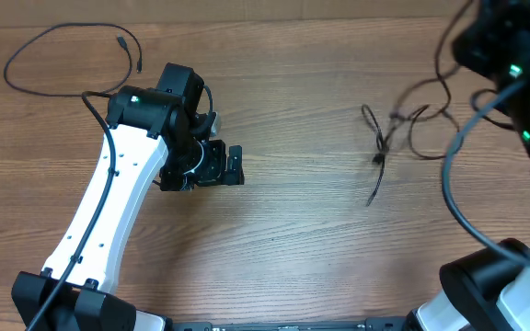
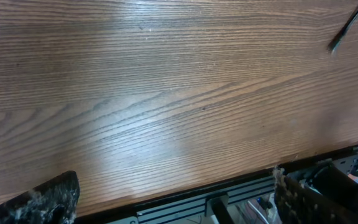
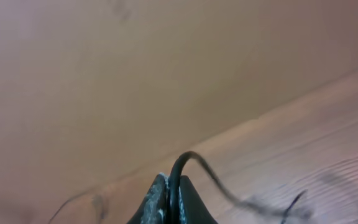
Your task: Untangle cables
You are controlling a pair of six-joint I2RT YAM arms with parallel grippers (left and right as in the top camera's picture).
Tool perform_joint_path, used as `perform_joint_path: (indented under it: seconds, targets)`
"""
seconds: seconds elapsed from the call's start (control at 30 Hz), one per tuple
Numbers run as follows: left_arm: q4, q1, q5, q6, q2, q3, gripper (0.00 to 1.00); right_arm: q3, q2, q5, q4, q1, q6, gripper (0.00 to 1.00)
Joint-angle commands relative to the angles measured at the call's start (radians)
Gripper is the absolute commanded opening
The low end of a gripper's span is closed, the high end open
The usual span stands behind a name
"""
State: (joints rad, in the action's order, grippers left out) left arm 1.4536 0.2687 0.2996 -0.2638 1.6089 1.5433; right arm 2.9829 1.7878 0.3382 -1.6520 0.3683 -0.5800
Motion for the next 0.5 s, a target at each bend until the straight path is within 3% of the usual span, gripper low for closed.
perform_joint_path:
  seconds: [0.0,0.07,0.13,0.17,0.2,0.27,0.3,0.37,0.47]
  targets:
    - [0.001,0.008,0.008,-0.013,0.002,-0.005,1.0,-0.068,0.006,-0.353,0.046,0.005,0.047,0.04]
    - [0.004,0.008,0.008,-0.013,0.002,-0.005,1.0,-0.109,0.006,-0.391,0.072,0.005,0.123,0.04]
    - [0.005,0.008,0.008,-0.013,0.002,-0.005,1.0,-0.15,0.006,-0.186,0.067,0.002,0.103,0.04]
    - [0.006,0.008,0.008,-0.013,0.002,-0.005,1.0,-0.16,0.006,-0.086,0.054,0.002,0.048,0.04]
    - [0.006,0.009,0.008,-0.013,0.002,-0.005,1.0,-0.173,0.006,0.066,0.013,0.003,-0.109,0.04]
    - [0.004,0.009,0.008,-0.013,0.002,-0.005,1.0,-0.179,0.006,0.131,-0.042,0.003,-0.306,0.04]
    - [0.004,0.009,0.008,-0.013,0.002,-0.005,1.0,-0.184,0.006,0.085,-0.042,0.004,-0.333,0.04]
    - [0.0,0.009,0.008,-0.013,0.002,-0.005,1.0,-0.188,0.007,-0.098,-0.035,0.013,-0.294,0.04]
    - [0.0,0.009,0.008,-0.014,0.002,-0.005,1.0,-0.206,0.007,-0.227,-0.042,0.025,-0.048,0.04]
